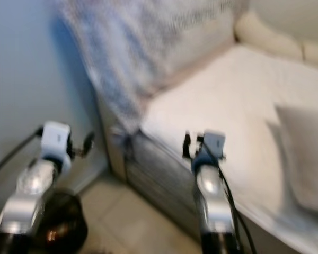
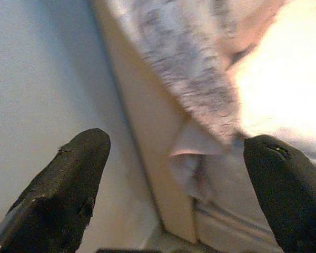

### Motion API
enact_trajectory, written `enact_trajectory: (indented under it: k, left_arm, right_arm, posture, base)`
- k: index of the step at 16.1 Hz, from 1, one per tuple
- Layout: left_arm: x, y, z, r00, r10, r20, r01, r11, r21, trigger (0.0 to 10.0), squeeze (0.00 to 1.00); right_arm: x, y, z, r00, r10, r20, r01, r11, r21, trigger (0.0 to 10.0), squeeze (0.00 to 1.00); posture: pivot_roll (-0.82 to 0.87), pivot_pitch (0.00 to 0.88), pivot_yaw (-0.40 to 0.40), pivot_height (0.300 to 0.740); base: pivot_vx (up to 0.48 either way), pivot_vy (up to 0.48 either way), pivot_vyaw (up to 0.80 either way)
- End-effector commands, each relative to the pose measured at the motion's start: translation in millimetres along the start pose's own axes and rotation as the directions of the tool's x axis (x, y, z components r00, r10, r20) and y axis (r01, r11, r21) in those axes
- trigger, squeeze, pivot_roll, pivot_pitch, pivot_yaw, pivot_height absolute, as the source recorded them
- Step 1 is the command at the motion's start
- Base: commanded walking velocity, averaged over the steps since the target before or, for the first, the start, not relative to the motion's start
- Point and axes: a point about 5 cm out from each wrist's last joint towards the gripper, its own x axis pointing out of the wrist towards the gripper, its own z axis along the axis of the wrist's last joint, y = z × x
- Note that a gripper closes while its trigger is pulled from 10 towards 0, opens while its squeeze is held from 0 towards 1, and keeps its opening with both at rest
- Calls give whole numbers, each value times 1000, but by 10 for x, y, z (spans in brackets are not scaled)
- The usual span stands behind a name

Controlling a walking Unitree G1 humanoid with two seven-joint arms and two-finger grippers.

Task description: Clean up the room

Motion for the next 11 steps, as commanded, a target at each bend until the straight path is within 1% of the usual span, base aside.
enact_trajectory:
  k: [1, 2, 3, 4, 8, 11]
  left_arm:
    - [38, -46, 67, 1000, -16, 26, 16, 1000, 1, 10000, 0]
    - [47, -37, 84, 999, -9, 33, 10, 1000, -20, 10000, 0]
    - [53, -37, 102, 999, -9, 42, 10, 1000, -21, 10000, 0]
    - [55, -40, 115, 999, -11, 50, 12, 1000, -13, 10000, 0]
    - [60, -32, 133, 998, -13, 64, 16, 999, -52, 10000, 0]
    - [63, -31, 134, 998, -15, 64, 18, 998, -54, 10000, 0]
  right_arm:
    - [22, -47, 58, 999, -22, 25, 22, 1000, -4, 10000, 0]
    - [24, -45, 60, 999, -22, 27, 23, 1000, -4, 10000, 0]
    - [25, -41, 61, 999, -22, 26, 22, 1000, -5, 10000, 0]
    - [26, -40, 63, 999, -21, 26, 21, 1000, -6, 10000, 0]
    - [35, -43, 88, 999, -22, 36, 22, 1000, -3, 10000, 0]
    - [39, -41, 101, 999, -25, 43, 25, 1000, -2, 10000, 0]
  posture:
    - [103, 0, -8, 740]
    - [103, 0, -8, 740]
    - [103, 0, -8, 740]
    - [103, 0, -8, 740]
    - [99, 0, -7, 740]
    - [98, 0, -6, 740]
  base:
    - [0, 0, 0]
    - [0, 0, 0]
    - [0, 0, 0]
    - [0, 0, -731]
    - [0, 0, -781]
    - [242, 0, -781]
